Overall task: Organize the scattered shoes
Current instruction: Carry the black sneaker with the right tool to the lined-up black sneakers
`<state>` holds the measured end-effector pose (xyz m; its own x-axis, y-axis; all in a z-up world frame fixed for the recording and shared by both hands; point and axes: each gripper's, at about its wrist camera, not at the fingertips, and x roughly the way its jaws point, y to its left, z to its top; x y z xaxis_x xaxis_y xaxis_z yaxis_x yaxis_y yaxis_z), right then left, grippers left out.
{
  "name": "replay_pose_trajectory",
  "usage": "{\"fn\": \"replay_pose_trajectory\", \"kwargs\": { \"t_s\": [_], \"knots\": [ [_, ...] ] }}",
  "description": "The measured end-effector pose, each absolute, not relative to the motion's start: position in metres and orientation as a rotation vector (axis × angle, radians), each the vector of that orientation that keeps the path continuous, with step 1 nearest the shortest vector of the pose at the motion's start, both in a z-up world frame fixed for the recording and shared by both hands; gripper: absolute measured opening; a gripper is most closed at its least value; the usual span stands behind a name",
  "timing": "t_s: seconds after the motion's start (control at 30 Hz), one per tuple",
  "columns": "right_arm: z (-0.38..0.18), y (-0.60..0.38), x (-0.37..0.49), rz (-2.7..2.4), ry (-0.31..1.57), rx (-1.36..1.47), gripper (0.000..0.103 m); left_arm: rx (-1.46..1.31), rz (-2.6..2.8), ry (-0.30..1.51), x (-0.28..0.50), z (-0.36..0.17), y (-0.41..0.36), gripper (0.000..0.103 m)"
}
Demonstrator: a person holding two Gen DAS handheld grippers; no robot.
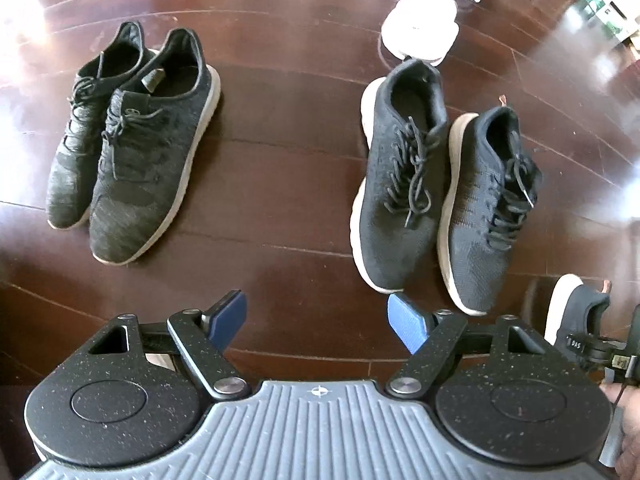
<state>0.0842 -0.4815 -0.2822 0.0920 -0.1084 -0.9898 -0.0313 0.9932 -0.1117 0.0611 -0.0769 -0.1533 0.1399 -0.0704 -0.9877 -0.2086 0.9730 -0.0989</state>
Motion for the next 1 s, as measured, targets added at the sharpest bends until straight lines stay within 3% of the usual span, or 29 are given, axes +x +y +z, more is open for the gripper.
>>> {"fn": "replay_pose_trajectory", "kwargs": {
  "t_s": [0.57, 1.0],
  "knots": [
    [-0.245, -0.455, 0.104, 0.010, 1.376, -0.106, 0.011, -0.238, 0.065, 1.406, 0.062, -0.141, -0.079, 0.083],
    [-0.257, -0.414, 0.187, 0.069, 1.329, -0.166, 0.011, -0.241, 0.089, 1.410, 0.081, -0.146, -0.069, 0.083]
  ]
}}
